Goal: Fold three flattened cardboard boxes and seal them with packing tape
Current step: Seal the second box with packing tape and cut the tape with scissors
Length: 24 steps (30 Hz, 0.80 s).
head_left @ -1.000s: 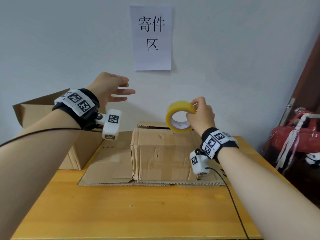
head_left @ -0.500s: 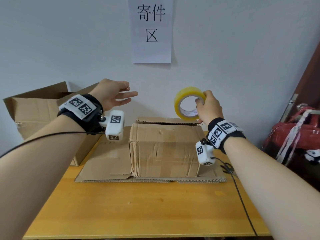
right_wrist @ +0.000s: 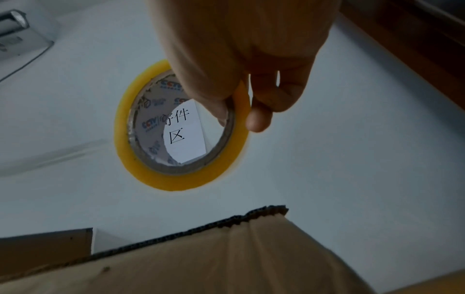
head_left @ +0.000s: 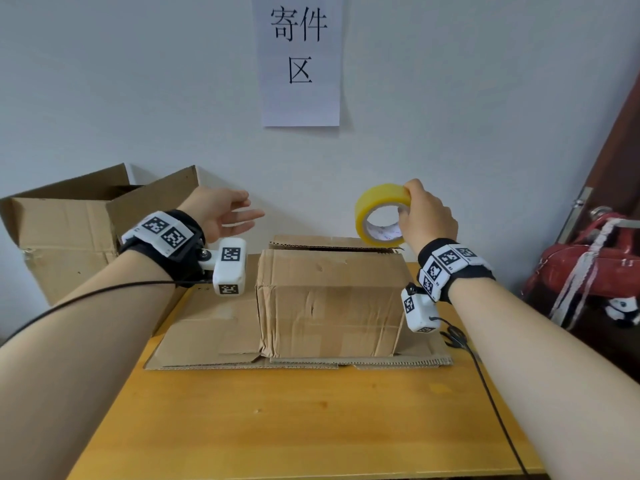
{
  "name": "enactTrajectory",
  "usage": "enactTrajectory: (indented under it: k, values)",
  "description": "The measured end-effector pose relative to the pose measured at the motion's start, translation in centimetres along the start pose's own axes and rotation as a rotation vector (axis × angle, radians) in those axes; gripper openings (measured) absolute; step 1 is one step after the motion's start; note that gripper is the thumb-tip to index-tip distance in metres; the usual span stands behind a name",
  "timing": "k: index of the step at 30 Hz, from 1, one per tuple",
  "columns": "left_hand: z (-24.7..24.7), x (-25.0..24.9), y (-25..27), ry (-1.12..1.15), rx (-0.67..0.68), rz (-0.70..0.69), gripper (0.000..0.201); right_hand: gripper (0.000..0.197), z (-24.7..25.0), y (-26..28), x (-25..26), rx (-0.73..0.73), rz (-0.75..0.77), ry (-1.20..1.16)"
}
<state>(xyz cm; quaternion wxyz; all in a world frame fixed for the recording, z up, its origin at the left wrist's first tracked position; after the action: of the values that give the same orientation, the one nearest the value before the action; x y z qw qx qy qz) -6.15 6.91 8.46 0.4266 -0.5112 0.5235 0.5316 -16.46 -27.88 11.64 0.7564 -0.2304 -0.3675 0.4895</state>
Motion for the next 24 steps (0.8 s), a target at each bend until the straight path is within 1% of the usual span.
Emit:
enactTrajectory:
  k: [2,4,7,9,11,14,19,22,24]
  values:
    - [0.2,0.9,-0.3,0.010,-0.004,0.034,0.009,0.021,0.2,-0.3,0.4,0.003,0.013,-0.009]
    - [0.1,1.3,-0.5,0.020,0.004,0.040,0.011,0.022,0.2,-0.7,0.6,0.014,0.028,-0.001]
    - [0.2,0.8,-0.7,0.018,0.011,-0.041,0.016,0.021,-0.1,-0.9,0.5,0.040,0.034,0.021]
    - [0.5,0.6,-0.9,-0.044,0.002,-0.104,0.020,0.020,-0.4,-0.9,0.3,0.050,0.042,0.049]
    - [0.7,1.2,-1.3,-0.124,0.004,-0.124,0.020,0.018,-0.6,-0.8,0.2,0.055,0.050,0.070]
    - [0.9,3.0,-2.0,-0.164,0.041,-0.043,0.018,0.016,-1.2,-0.6,0.5,0.080,0.092,0.117]
    - [1.1,5.4,-3.1,-0.215,0.046,0.062,0.018,0.019,-3.0,0.0,0.9,0.180,0.149,0.172]
    - [0.6,6.5,-3.4,-0.207,0.060,0.102,0.016,0.021,-3.8,0.1,0.8,0.213,0.160,0.168]
    - [0.3,7.6,-3.5,-0.160,0.063,0.142,0.016,0.021,-4.1,0.2,0.7,0.225,0.178,0.163]
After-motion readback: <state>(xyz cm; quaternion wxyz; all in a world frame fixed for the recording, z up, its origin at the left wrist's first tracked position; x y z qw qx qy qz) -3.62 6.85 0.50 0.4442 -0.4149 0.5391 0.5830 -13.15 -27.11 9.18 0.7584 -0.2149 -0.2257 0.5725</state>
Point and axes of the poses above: each hand's wrist, its own y-axis away from the middle knuckle, its own z-axis out of the back of the hand, x = y × z, the point moved 10 cm from there along -y, towards the middle knuckle, and after that the axes turned 10 degrees about -x, right-handed, at the moved point
